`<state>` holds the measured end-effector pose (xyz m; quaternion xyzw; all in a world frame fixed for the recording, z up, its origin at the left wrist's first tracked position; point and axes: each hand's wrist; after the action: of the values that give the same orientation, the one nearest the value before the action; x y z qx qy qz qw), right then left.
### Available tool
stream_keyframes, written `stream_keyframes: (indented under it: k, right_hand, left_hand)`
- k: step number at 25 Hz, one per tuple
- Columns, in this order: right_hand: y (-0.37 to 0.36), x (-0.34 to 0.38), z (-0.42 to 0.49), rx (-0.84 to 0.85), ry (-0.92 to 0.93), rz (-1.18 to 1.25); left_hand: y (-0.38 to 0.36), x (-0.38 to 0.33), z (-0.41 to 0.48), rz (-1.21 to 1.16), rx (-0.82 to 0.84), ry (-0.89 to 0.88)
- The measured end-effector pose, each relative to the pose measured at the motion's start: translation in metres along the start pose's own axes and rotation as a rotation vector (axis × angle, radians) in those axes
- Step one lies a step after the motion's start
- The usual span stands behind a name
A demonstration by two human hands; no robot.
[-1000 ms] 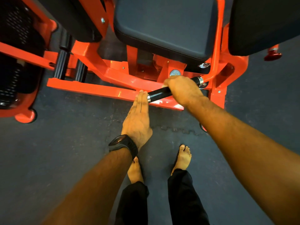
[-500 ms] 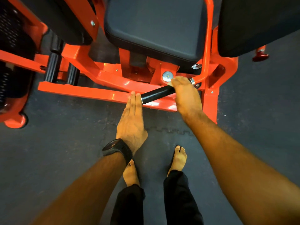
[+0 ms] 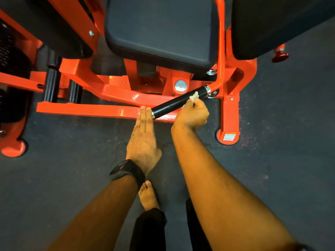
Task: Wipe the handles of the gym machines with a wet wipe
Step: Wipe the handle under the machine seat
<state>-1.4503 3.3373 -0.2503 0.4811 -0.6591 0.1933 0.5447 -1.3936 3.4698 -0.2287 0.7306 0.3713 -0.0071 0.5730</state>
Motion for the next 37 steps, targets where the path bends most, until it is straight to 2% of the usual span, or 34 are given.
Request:
stream_keyframes:
  k: [2,3,5,8,14,16,21,23,26,28,29,30,33,37]
  right_hand:
    - [-0.008,-0.001,0.003,-0.029,-0.178,0.191]
    - [-0.009,-0.003,0.0,-0.007,-0.219,0.212]
    - [-0.005,-0.004,-0.005,0.049,-0.199,0.136]
    - [-0.008,0.005,0.018,-0.01,-0.281,0.171]
    - [0.004,0.013,0.031,0.117,-0.5,0.499]
    - [0.005,0.013,0.031,0.075,-0.537,0.565]
    - [0.009,-0.003,-0.021,0.252,-0.529,0.445]
    - [0.011,-0.005,-0.032,0.274,-0.605,0.445]
    - [0.017,-0.001,-0.038,0.4,-0.771,0.419]
    - [0.019,0.001,-0.045,0.39,-0.789,0.445]
    - [0.021,0.003,-0.051,0.392,-0.73,0.424]
    - [0.023,0.001,-0.056,0.4,-0.594,0.365]
    - [0.037,-0.009,-0.062,0.444,0.069,-0.076]
    - [0.06,-0.026,-0.056,0.739,0.586,-0.301]
  left_hand:
    - [0.001,0.003,0.0,0.008,-0.001,-0.004]
    - [0.0,0.004,0.0,0.007,-0.005,-0.012]
    - [-0.003,0.004,-0.001,-0.014,-0.018,-0.016]
    - [-0.005,0.003,-0.001,-0.033,-0.031,-0.011]
    - [-0.01,0.003,0.0,-0.02,-0.063,0.003]
    - [-0.012,-0.001,0.001,-0.022,-0.071,0.002]
    - [-0.01,0.002,0.001,-0.053,-0.045,-0.007]
    - [-0.01,0.005,0.002,-0.059,-0.041,-0.019]
    - [-0.011,0.006,0.002,-0.062,-0.054,-0.02]
    - [-0.013,0.008,0.002,-0.058,-0.066,-0.024]
    - [-0.014,0.009,0.002,-0.043,-0.074,-0.041]
    - [-0.014,0.012,0.003,-0.03,-0.073,-0.057]
    - [-0.016,0.015,0.004,-0.042,-0.057,-0.052]
    - [-0.014,0.012,0.003,-0.067,-0.025,-0.03]
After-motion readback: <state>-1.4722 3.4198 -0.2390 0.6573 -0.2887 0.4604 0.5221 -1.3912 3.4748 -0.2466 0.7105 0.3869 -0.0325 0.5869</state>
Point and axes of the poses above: each hand's wrist, its own z-axis towards the middle knuckle, its own y-axis out of the back of the hand, x = y × z, and after that the axes turned 7 degrees about z, right-handed
